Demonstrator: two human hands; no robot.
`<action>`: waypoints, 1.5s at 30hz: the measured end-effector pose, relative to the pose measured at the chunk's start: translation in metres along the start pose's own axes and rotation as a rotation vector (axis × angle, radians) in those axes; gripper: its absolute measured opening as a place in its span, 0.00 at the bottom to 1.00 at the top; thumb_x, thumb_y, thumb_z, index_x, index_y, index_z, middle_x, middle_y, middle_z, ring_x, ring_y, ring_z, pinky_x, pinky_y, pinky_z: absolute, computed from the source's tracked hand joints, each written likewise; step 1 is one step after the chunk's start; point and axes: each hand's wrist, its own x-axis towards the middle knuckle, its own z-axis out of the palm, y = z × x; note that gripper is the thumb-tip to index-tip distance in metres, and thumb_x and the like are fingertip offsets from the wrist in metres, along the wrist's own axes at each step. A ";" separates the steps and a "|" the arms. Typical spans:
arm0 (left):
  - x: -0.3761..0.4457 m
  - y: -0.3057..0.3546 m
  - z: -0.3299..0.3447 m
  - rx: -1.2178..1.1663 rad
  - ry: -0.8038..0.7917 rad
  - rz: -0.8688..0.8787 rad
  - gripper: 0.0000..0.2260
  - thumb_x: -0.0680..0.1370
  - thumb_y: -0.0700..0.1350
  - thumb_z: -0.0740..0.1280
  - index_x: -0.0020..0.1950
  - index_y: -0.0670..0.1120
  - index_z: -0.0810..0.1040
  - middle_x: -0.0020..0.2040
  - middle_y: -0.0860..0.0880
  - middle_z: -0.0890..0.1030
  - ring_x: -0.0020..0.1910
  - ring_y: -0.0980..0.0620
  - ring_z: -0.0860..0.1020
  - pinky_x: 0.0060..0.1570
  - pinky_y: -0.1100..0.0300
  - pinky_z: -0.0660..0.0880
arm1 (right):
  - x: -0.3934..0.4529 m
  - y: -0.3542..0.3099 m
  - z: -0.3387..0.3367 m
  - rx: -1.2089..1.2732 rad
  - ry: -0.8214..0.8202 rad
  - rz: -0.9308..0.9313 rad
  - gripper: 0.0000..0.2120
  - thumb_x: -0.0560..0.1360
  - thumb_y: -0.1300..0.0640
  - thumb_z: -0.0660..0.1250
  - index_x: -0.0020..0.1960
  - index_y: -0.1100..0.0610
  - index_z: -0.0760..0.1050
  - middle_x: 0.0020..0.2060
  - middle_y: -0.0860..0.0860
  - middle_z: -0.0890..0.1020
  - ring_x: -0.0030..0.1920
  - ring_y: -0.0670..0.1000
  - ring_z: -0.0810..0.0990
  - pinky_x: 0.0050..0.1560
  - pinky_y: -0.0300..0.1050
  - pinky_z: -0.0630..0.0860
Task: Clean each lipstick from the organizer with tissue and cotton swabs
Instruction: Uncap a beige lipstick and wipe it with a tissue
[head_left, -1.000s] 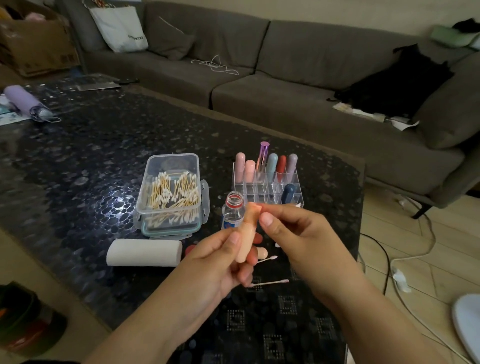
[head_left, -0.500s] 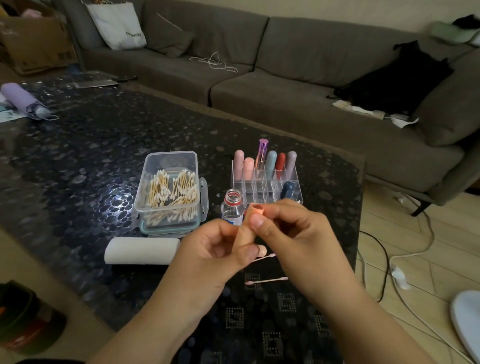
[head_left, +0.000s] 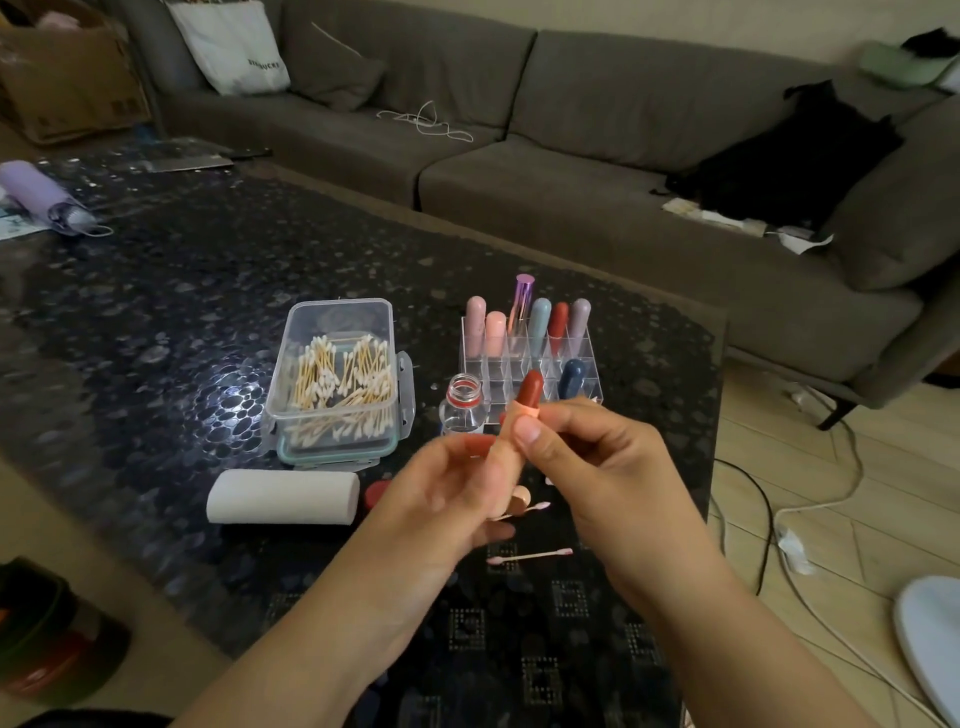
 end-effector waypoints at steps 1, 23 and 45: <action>0.000 0.000 0.002 -0.021 -0.015 -0.024 0.18 0.73 0.61 0.68 0.53 0.48 0.81 0.50 0.45 0.83 0.51 0.48 0.82 0.52 0.53 0.78 | -0.001 -0.001 0.000 0.018 -0.007 0.009 0.14 0.67 0.47 0.68 0.44 0.56 0.84 0.42 0.57 0.81 0.42 0.53 0.81 0.43 0.43 0.79; 0.014 -0.012 -0.011 0.492 0.247 0.095 0.03 0.74 0.47 0.69 0.46 0.53 0.82 0.42 0.56 0.84 0.45 0.59 0.81 0.54 0.54 0.76 | 0.021 0.035 -0.045 -0.744 0.225 0.183 0.16 0.77 0.52 0.66 0.64 0.49 0.75 0.52 0.48 0.77 0.45 0.42 0.74 0.44 0.32 0.68; 0.014 -0.003 0.011 0.399 0.206 0.046 0.03 0.74 0.50 0.67 0.44 0.59 0.80 0.45 0.63 0.83 0.46 0.72 0.77 0.43 0.74 0.71 | 0.025 0.045 -0.045 -0.054 0.257 0.378 0.02 0.75 0.60 0.68 0.47 0.55 0.79 0.39 0.50 0.85 0.43 0.49 0.83 0.44 0.42 0.80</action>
